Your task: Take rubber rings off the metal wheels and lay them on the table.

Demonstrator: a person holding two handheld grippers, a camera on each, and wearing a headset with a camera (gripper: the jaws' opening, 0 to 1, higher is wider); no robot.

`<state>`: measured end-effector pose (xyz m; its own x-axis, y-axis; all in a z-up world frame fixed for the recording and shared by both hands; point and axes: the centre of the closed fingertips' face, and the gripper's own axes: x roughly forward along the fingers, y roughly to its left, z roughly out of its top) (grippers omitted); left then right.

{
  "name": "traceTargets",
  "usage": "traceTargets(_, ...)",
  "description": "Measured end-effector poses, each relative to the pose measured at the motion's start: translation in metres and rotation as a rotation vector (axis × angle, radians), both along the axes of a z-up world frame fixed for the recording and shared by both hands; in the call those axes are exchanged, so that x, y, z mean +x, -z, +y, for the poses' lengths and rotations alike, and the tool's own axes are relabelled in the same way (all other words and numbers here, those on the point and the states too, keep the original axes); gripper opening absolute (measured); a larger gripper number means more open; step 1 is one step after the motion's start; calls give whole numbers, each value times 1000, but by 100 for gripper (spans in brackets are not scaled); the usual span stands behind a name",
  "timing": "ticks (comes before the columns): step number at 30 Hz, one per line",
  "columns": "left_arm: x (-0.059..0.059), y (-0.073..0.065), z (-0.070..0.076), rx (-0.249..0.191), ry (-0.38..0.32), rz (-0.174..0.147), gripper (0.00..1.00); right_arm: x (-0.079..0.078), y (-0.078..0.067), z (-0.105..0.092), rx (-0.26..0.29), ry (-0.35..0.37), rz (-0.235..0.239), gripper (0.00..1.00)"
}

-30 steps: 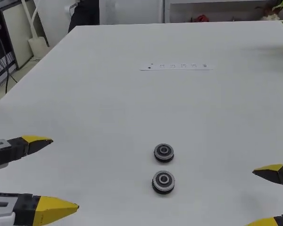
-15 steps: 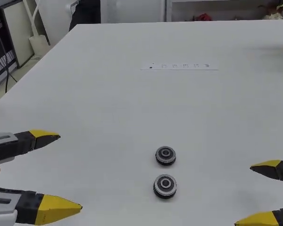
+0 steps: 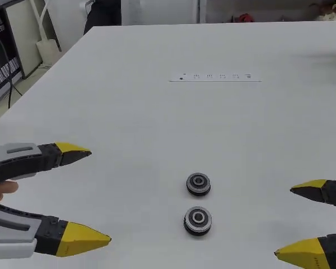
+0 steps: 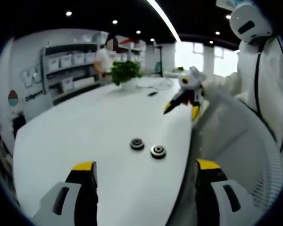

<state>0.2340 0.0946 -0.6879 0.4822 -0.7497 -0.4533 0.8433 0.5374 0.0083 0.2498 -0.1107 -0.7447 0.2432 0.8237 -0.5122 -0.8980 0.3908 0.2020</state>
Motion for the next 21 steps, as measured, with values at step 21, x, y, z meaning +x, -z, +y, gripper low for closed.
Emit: traceTargets(21,21,-17,-44,-19,129,-66,80,16,-7,29,57,-46,-32,67)
